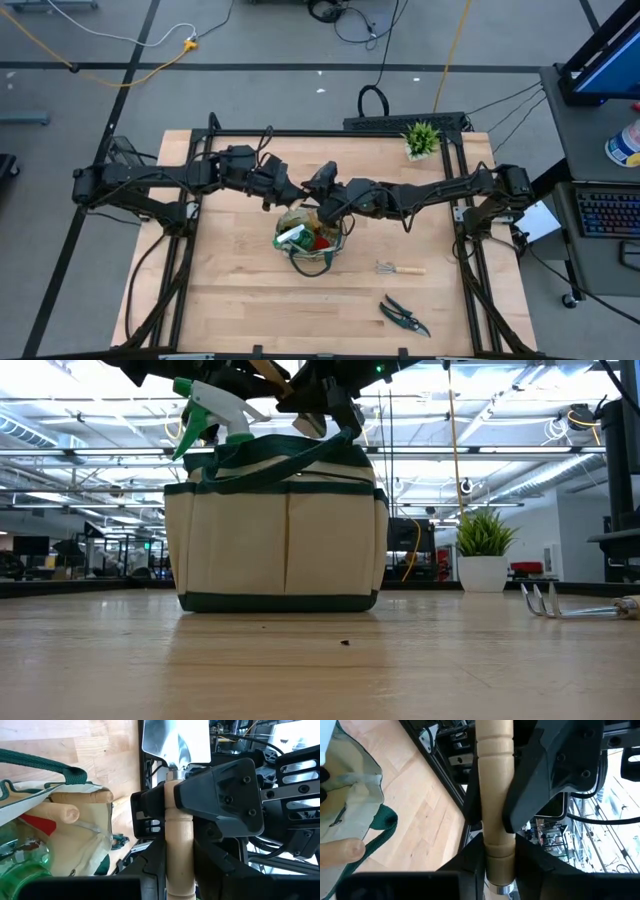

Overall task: Pick & Place Garden tools in Gardening bag
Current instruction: Put the brown trowel into the white gardening bag

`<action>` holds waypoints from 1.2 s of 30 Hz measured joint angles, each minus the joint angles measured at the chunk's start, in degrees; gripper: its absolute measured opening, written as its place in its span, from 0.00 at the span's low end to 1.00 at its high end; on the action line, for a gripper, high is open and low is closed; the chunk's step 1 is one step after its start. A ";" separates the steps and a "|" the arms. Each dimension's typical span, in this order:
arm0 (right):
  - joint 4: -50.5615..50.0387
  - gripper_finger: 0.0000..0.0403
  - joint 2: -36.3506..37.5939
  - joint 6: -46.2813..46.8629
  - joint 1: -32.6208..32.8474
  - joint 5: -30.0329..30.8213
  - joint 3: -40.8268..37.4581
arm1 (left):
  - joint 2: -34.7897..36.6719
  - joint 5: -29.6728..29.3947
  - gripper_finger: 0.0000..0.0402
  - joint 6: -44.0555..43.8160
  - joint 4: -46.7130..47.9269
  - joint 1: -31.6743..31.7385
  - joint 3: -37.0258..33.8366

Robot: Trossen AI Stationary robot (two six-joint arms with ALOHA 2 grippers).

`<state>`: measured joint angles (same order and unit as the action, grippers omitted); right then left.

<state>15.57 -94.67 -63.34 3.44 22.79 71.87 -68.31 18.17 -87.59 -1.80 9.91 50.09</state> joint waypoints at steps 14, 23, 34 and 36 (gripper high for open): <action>0.03 0.16 0.00 3.24 0.02 2.95 -0.04 | 0.00 -0.35 0.23 0.57 -0.84 1.37 0.00; -0.47 0.15 0.02 5.98 0.02 2.97 0.03 | -0.07 -0.89 0.31 3.23 -1.38 2.61 0.00; -5.11 0.15 0.13 9.59 0.00 5.87 0.07 | -0.07 -0.29 0.32 11.19 -2.17 7.55 -0.04; -5.90 0.15 0.11 10.05 0.04 6.89 0.07 | 0.02 -0.37 0.32 13.59 -2.67 9.06 -0.04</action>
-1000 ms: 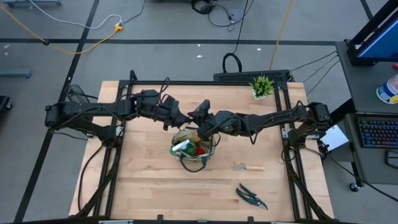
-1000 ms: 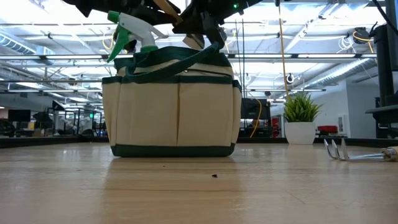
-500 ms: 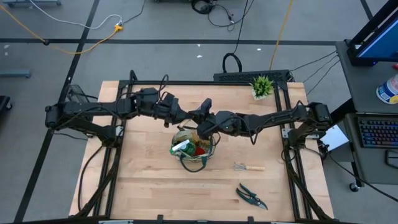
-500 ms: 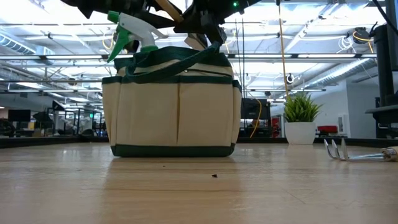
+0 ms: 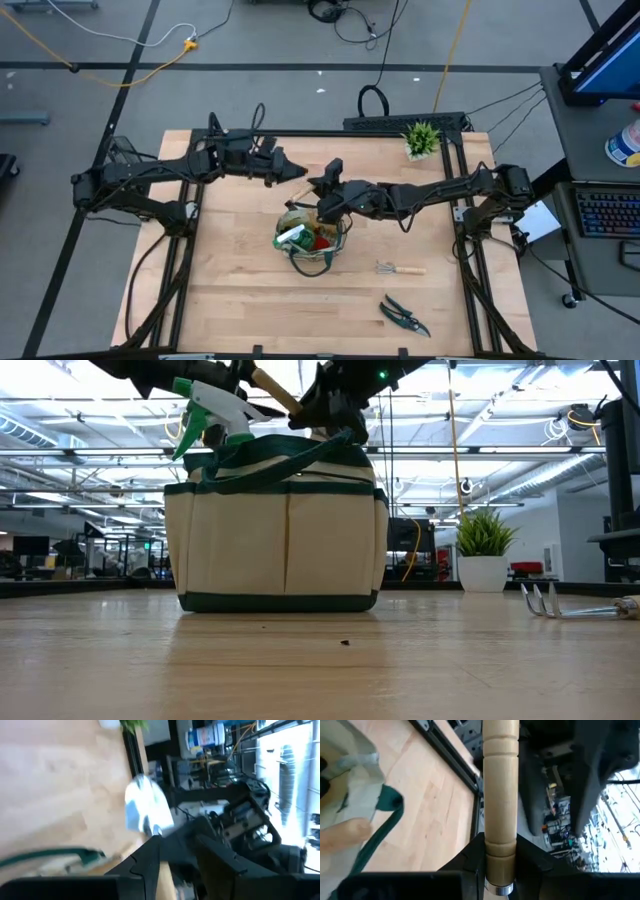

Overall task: Pick & Place Garden tools in Gardening bag
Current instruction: Put the brown trowel into the white gardening bag

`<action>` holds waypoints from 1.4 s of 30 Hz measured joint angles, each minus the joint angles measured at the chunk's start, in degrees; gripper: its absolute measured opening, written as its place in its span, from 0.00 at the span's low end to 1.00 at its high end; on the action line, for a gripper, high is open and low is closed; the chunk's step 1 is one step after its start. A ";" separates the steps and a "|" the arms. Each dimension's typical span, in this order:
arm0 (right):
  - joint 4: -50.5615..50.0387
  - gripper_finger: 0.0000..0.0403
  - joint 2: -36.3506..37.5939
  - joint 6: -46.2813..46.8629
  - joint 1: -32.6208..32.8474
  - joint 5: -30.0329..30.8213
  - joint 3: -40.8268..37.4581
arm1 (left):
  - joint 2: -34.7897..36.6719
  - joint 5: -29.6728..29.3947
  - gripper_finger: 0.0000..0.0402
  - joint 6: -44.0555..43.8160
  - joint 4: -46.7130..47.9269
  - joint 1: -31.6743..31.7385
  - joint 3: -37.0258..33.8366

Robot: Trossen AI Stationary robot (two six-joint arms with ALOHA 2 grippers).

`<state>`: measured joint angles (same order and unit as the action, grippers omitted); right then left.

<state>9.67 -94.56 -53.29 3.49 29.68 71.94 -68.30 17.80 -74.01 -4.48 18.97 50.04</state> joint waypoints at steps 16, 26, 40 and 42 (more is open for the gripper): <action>-1.98 0.15 7.01 17.92 -0.08 -1.50 0.00 | 1.92 10.84 0.32 28.26 2.71 14.11 0.02; -3.90 0.15 14.25 36.77 -0.15 -13.98 -0.02 | 10.32 3.55 0.32 42.61 13.16 13.39 0.02; -3.26 0.15 14.62 53.72 0.43 -27.09 -0.02 | 21.30 -18.54 0.32 50.18 18.99 -9.28 0.02; -2.38 0.15 14.62 54.18 1.24 -27.24 -0.02 | 21.51 -22.98 0.32 50.31 19.36 -13.19 0.02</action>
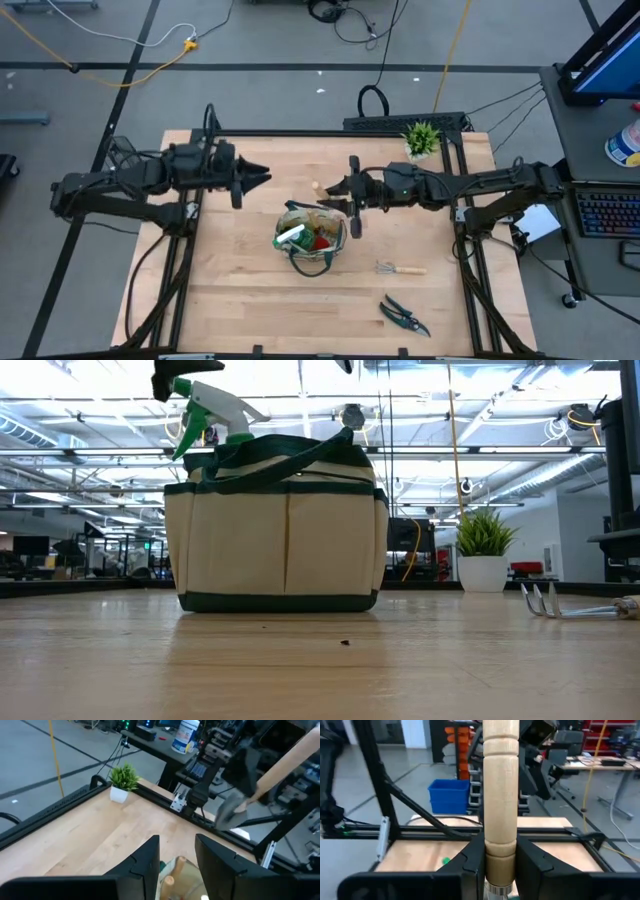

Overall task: Pick & Place Garden tools in Gardening bag
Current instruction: Put the brown trowel into the white gardening bag

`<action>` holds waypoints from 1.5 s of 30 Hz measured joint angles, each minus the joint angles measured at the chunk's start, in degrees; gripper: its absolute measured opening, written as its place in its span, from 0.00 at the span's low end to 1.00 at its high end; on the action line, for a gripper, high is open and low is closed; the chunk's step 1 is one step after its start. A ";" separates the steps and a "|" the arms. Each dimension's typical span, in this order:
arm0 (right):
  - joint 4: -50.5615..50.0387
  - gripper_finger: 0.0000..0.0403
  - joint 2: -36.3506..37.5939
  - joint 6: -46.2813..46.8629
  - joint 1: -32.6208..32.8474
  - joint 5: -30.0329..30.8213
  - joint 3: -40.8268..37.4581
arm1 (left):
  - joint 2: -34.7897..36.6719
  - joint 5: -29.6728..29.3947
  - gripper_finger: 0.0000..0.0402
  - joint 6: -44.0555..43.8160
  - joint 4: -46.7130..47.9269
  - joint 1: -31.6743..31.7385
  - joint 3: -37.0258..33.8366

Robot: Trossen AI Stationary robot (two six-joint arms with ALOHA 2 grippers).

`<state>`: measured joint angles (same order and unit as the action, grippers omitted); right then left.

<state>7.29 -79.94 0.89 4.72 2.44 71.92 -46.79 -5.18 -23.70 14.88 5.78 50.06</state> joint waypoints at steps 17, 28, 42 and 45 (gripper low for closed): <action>9.57 0.15 -2.81 2.63 6.38 -2.60 -2.82 | -0.87 -23.48 0.32 -1.03 0.54 -23.60 -0.02; 24.37 0.15 -4.86 6.38 6.64 4.50 -12.94 | -0.73 -28.33 0.32 -4.90 6.29 -26.66 -0.07; 36.48 0.15 -12.62 10.44 5.74 15.74 -17.98 | 4.78 -28.34 0.32 -5.21 7.16 -27.89 -5.25; 38.16 0.15 -14.86 10.47 5.74 17.60 -17.96 | 8.41 -27.66 0.32 -4.60 2.58 -28.34 -9.84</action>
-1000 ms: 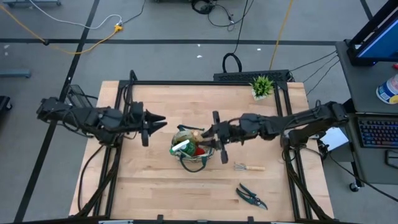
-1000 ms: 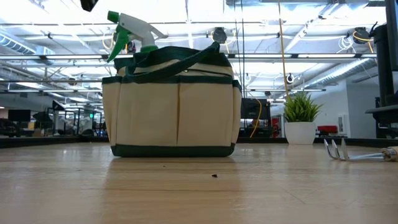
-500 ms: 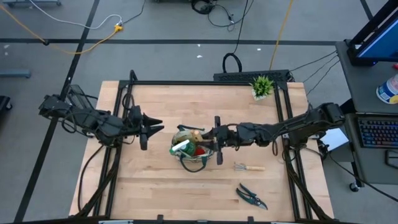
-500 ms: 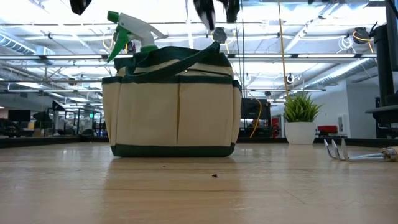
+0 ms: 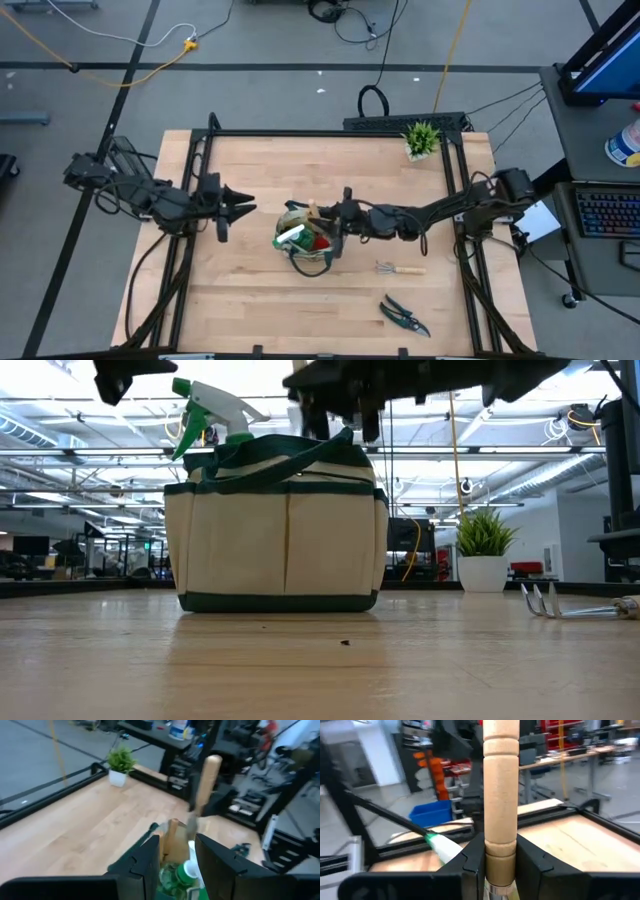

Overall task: Pick & Place Garden tools in Gardening bag
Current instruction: Put the brown trowel into the white gardening bag

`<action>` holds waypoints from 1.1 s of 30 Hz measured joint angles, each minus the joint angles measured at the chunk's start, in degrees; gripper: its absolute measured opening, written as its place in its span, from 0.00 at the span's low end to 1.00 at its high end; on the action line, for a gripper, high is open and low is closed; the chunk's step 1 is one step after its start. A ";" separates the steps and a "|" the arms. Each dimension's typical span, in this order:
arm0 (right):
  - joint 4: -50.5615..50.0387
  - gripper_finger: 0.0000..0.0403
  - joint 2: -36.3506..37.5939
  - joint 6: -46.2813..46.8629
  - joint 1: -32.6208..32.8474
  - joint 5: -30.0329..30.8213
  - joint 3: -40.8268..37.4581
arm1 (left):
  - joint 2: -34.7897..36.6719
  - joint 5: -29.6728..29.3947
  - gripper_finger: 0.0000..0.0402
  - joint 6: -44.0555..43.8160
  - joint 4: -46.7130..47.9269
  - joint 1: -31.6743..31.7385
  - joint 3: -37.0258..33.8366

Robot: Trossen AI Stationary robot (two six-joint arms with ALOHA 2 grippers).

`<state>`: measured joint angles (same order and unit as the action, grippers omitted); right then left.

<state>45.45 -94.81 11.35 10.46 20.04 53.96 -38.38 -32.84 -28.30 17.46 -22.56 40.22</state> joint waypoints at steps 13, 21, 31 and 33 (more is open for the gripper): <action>-3.36 0.16 -1.46 1.17 -0.35 8.61 0.02 | 8.43 1.33 0.32 0.77 -3.69 -2.64 -10.40; -6.35 0.16 -1.46 2.68 -0.20 10.45 0.02 | 8.23 1.52 0.32 0.11 -3.39 -2.65 -11.67; -1.94 0.17 -4.51 2.89 -0.33 13.39 0.06 | 8.14 1.51 0.32 0.75 -3.70 -2.63 -11.67; -0.10 0.17 -5.81 2.73 -0.33 14.61 0.06 | 8.12 1.51 0.32 0.77 -3.68 -2.63 -11.68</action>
<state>45.34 -100.62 14.09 10.13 34.65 54.02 -30.26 -31.33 -27.53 13.78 -25.19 28.55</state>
